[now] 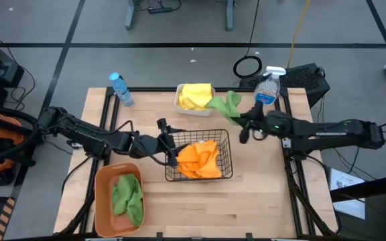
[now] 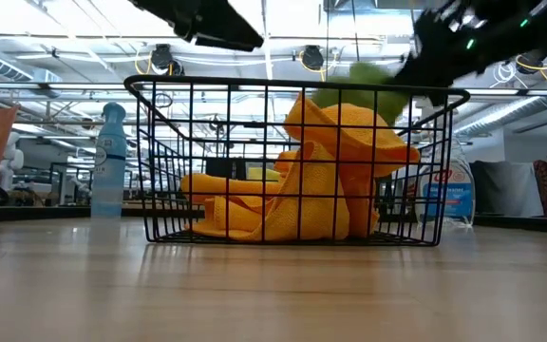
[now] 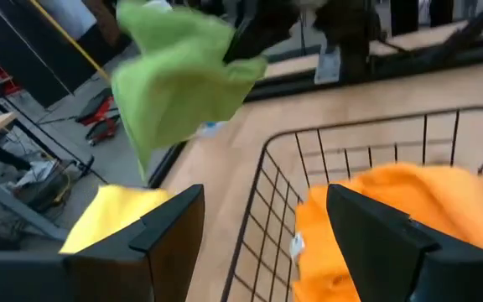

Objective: Sort microfiber towel by color & place in baskets
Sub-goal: Put the green microfiber cloth into the orange bin

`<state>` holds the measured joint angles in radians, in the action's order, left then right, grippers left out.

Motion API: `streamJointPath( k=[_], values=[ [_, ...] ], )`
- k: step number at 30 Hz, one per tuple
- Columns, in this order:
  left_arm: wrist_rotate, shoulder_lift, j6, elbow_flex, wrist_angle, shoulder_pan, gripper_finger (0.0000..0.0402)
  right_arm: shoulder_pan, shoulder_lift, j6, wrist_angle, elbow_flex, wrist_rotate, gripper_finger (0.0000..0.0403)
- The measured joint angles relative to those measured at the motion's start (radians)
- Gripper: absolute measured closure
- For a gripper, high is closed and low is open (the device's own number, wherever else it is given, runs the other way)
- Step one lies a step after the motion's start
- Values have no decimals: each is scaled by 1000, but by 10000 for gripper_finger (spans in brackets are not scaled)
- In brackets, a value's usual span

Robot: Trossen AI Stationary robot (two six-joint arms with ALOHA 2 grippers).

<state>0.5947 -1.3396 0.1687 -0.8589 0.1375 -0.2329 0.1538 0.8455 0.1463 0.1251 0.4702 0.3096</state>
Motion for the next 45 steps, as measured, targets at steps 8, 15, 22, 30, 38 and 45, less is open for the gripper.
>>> streamJointPath(
  k=[8,15,22,30,38,45],
  values=[
    [-246,-44,83,0,207,-3,146,-200,-66,-3,181,2,-2,394],
    [-270,-162,260,0,503,-5,146,-357,37,-27,320,2,-2,394],
    [-264,-259,408,-19,666,-39,118,-475,180,-29,414,2,-2,394],
    [-202,-324,414,-48,658,-42,28,-543,299,-81,527,2,-1,394],
    [-314,-324,360,-71,611,-41,9,-556,340,-84,554,17,-5,394],
    [-343,-377,364,-133,554,-37,11,-555,389,-123,539,114,-59,394]
  ],
)
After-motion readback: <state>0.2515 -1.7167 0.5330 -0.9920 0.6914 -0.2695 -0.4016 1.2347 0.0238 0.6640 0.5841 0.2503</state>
